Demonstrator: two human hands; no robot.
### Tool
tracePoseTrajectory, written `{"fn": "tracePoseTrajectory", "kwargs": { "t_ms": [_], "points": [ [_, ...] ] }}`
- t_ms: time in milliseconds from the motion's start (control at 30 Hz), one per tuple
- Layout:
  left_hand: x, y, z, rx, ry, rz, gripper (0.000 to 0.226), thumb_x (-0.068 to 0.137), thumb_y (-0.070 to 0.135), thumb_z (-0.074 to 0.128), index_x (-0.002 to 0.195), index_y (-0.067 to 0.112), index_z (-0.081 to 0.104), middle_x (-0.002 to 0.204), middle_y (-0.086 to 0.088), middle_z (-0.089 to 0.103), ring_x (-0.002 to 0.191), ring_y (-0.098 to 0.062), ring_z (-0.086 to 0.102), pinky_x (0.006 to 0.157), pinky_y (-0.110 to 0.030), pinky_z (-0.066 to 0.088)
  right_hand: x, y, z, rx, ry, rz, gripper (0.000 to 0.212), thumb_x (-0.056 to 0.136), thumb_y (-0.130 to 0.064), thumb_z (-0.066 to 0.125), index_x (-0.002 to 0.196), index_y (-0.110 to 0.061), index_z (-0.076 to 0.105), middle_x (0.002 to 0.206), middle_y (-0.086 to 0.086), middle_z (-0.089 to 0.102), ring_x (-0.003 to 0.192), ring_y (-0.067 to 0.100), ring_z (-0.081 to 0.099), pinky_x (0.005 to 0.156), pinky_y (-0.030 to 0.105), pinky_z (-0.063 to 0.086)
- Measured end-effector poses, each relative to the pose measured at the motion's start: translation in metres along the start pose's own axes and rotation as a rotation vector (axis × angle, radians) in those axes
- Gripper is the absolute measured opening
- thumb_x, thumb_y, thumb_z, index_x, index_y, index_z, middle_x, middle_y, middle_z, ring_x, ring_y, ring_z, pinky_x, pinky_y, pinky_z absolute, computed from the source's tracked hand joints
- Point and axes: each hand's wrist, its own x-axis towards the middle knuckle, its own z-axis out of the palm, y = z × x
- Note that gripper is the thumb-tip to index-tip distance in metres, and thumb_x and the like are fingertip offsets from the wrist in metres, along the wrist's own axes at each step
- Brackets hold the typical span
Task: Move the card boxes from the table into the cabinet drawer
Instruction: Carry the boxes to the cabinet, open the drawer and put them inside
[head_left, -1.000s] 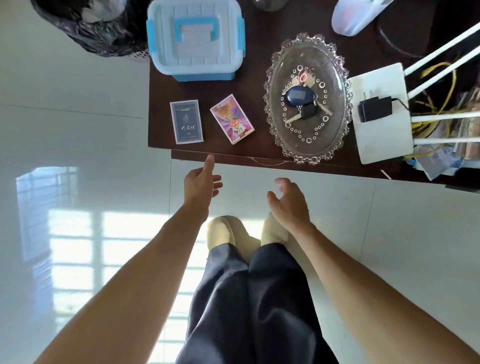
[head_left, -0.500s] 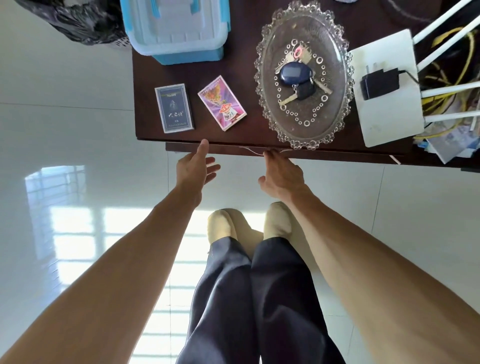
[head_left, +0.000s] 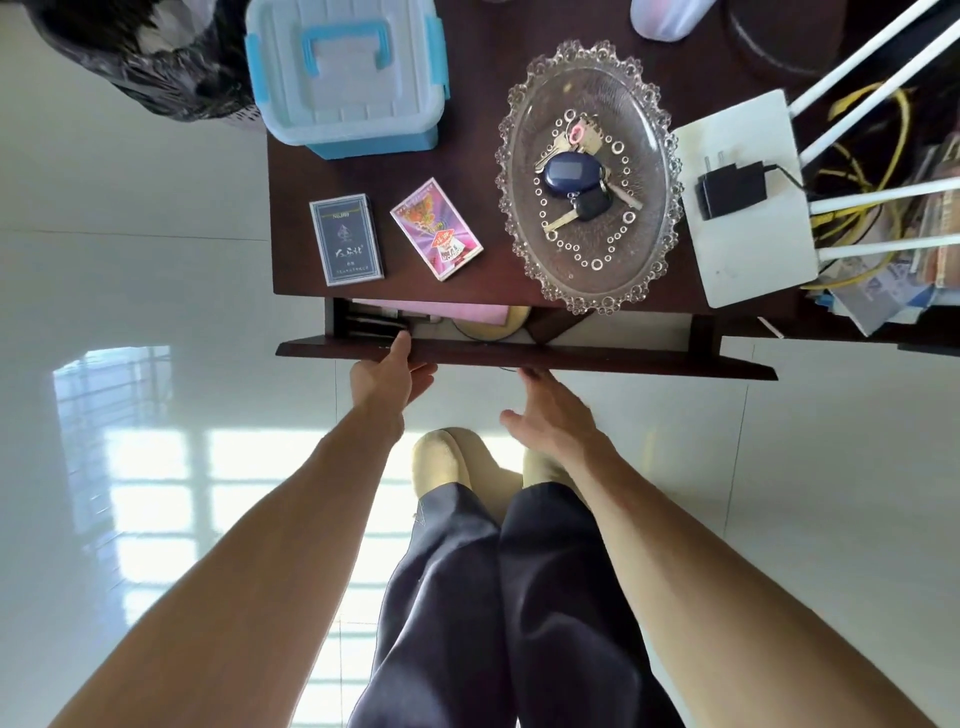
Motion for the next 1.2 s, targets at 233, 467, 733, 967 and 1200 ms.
{"fn": "tracePoseTrajectory", "kwargs": {
  "t_ms": [233, 467, 733, 967, 1200],
  "points": [
    [-0.015, 0.006, 0.002, -0.193, 0.009, -0.102, 0.004, 0.093, 0.010, 0.063, 0.093, 0.006, 0.061, 0.101, -0.018, 0.075, 0.083, -0.028, 0.076, 0.080, -0.038, 0.063, -0.037, 0.046, -0.030, 1.489, 0.016, 0.424, 0.065, 0.088, -0.042, 0.074, 0.144, -0.019, 0.051, 0.137, 0.015, 0.061, 0.110, 0.026, 0.070, 0.085, 0.043, 0.062],
    [-0.018, 0.010, 0.002, -0.230, -0.002, -0.123, 0.030, 0.093, 0.012, 0.063, 0.121, 0.003, 0.057, 0.108, -0.016, 0.074, 0.085, -0.029, 0.076, 0.079, -0.040, 0.063, -0.027, 0.085, -0.058, 1.827, 0.319, 0.560, 0.056, 0.099, -0.019, 0.065, 0.146, -0.018, 0.034, 0.131, 0.029, 0.058, 0.104, 0.038, 0.073, 0.066, 0.041, 0.065],
    [-0.015, 0.006, 0.000, -0.201, -0.007, -0.031, 0.033, 0.093, 0.004, 0.062, 0.124, -0.001, 0.054, 0.111, -0.020, 0.072, 0.079, -0.031, 0.077, 0.056, -0.030, 0.062, -0.010, 0.079, -0.057, 1.770, 0.403, 0.627, 0.044, 0.099, -0.008, 0.059, 0.140, -0.004, 0.044, 0.122, 0.029, 0.066, 0.099, 0.037, 0.074, 0.059, 0.037, 0.063],
    [-0.015, -0.003, -0.004, -0.185, 0.010, -0.053, 0.030, 0.092, 0.003, 0.062, 0.120, 0.000, 0.051, 0.106, -0.021, 0.073, 0.070, -0.030, 0.077, 0.060, -0.035, 0.064, -0.019, 0.079, -0.053, 1.807, 0.433, 0.631, 0.044, 0.098, -0.007, 0.062, 0.139, -0.006, 0.046, 0.112, 0.024, 0.071, 0.070, 0.029, 0.079, 0.056, 0.037, 0.063],
    [-0.013, -0.026, -0.020, -0.147, 0.027, -0.092, 0.023, 0.091, 0.003, 0.064, 0.112, -0.003, 0.055, 0.100, -0.022, 0.073, 0.067, -0.033, 0.076, 0.064, -0.039, 0.064, -0.036, 0.087, -0.031, 1.829, 0.422, 0.649, 0.048, 0.097, -0.005, 0.063, 0.142, -0.007, 0.046, 0.119, 0.022, 0.069, 0.085, 0.033, 0.078, 0.059, 0.041, 0.064]
  ]
}}
